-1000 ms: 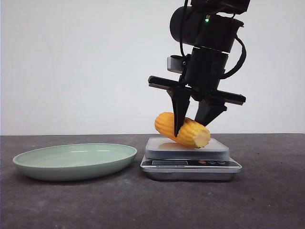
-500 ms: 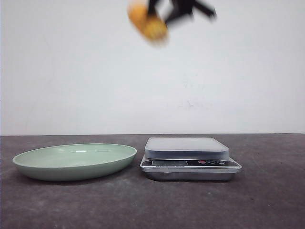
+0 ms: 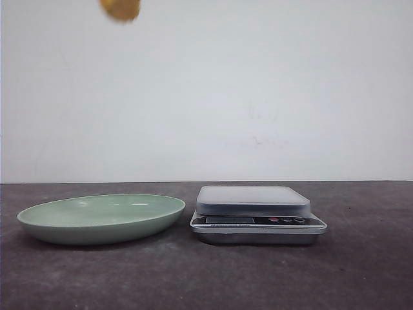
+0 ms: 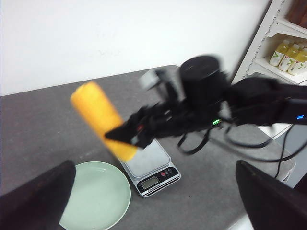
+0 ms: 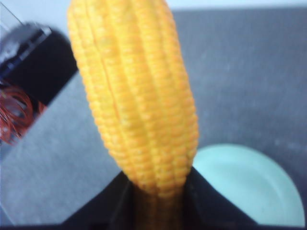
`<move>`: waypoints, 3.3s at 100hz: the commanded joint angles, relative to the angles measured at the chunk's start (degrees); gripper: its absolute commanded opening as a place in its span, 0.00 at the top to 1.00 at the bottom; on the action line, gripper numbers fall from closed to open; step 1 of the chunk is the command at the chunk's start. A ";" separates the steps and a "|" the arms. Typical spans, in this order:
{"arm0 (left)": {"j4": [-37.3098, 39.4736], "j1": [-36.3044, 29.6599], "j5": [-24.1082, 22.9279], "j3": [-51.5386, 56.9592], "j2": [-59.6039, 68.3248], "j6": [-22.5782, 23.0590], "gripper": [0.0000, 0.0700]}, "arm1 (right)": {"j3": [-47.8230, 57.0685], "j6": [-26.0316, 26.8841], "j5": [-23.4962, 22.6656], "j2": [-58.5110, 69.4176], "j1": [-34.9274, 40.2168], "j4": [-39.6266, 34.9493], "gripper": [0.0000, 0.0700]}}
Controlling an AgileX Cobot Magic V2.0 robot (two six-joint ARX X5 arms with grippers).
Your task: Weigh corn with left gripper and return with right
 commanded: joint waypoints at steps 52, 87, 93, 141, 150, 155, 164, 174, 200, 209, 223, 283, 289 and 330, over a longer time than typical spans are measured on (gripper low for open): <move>-2.29 -0.59 1.09 1.16 0.35 0.98 0.00 | 0.94 14.53 -3.30 20.72 0.44 -3.06 0.99; -2.29 -0.57 1.05 1.16 0.35 0.96 0.00 | 0.94 15.78 -5.86 20.94 0.22 -8.41 0.54; -2.29 -0.57 1.03 1.16 0.35 0.96 0.00 | 0.94 15.76 -6.12 20.94 0.37 -8.74 0.40; -2.29 -0.57 1.01 1.16 0.35 -0.44 0.00 | 13.16 1.31 -2.58 13.81 -1.20 -16.28 0.31; -2.32 -0.57 0.96 1.16 0.22 -0.33 0.00 | 18.58 -6.80 3.89 10.27 -0.55 -22.75 0.44; -2.32 -0.57 0.87 1.16 0.13 -0.28 0.00 | 20.83 -12.17 9.22 8.02 0.87 -26.01 0.68; -2.32 -0.57 0.68 1.16 0.07 -0.31 0.00 | 22.10 -20.09 20.31 2.21 4.15 -30.03 1.00; -2.32 -0.57 0.66 1.16 0.04 -0.37 0.00 | 22.10 -21.57 27.74 -4.48 8.61 -33.09 1.00; -2.32 -0.57 0.68 1.16 -0.02 -0.35 0.00 | 22.01 -21.57 49.13 -16.90 26.21 -37.31 1.00; -2.32 -0.57 0.63 1.16 -0.07 -0.31 0.00 | 22.01 -21.57 57.83 -19.02 32.76 -41.33 1.00; -2.32 -0.57 -0.98 1.03 -0.07 -0.28 0.00 | 22.01 -21.53 62.66 -20.94 40.72 -48.98 1.00; -2.32 -0.57 -1.95 0.85 -1.09 -0.46 1.00 | 22.01 -21.55 67.43 -28.85 55.89 -44.09 0.99; -2.32 -0.55 -2.34 0.83 -1.66 -0.61 0.98 | 22.01 -21.55 67.43 -28.85 57.29 -44.09 0.99; -2.32 4.68 -5.84 -13.38 -16.66 -7.02 0.98 | 22.01 -21.57 63.10 -27.87 59.73 -43.19 0.99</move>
